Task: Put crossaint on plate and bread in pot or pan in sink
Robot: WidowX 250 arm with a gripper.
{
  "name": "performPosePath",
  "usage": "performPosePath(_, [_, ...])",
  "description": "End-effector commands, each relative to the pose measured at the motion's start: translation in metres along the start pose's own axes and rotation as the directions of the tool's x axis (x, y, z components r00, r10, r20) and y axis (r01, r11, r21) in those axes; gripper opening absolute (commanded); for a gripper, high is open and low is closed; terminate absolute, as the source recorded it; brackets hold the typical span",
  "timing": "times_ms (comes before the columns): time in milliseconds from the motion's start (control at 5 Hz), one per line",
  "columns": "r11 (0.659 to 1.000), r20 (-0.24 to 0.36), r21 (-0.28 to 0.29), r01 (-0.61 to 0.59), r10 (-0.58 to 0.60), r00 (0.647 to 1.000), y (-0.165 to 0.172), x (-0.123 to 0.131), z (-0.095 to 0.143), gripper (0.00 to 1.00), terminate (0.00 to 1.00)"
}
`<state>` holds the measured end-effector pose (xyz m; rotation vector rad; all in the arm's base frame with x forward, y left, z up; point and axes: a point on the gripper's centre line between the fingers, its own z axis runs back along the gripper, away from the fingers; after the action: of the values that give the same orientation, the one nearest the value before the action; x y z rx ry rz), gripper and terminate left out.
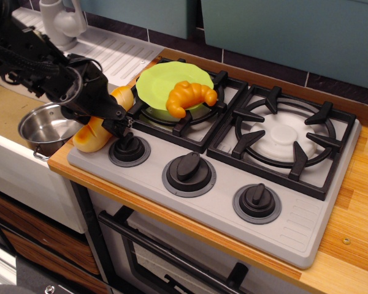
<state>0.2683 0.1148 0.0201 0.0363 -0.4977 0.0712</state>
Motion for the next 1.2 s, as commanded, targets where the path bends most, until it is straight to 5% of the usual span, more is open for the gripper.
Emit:
performPosePath(0, [1.000, -0.062, 0.024, 0.011, -0.009, 0.998, -0.010, 0.023, 0.034, 0.00, 0.00])
performPosePath(600, [0.998, -0.051, 0.011, 0.069, -0.068, 0.996, 0.036, 0.044, 0.064, 0.00, 0.00])
performPosePath(800, [0.997, -0.033, -0.017, 0.080, -0.080, 0.996, 0.058, 0.043, 0.062, 0.00, 0.00])
performPosePath(1000, [0.991, 0.021, -0.102, 0.087, -0.085, 0.996, 0.081, 0.031, 0.042, 0.00, 0.00])
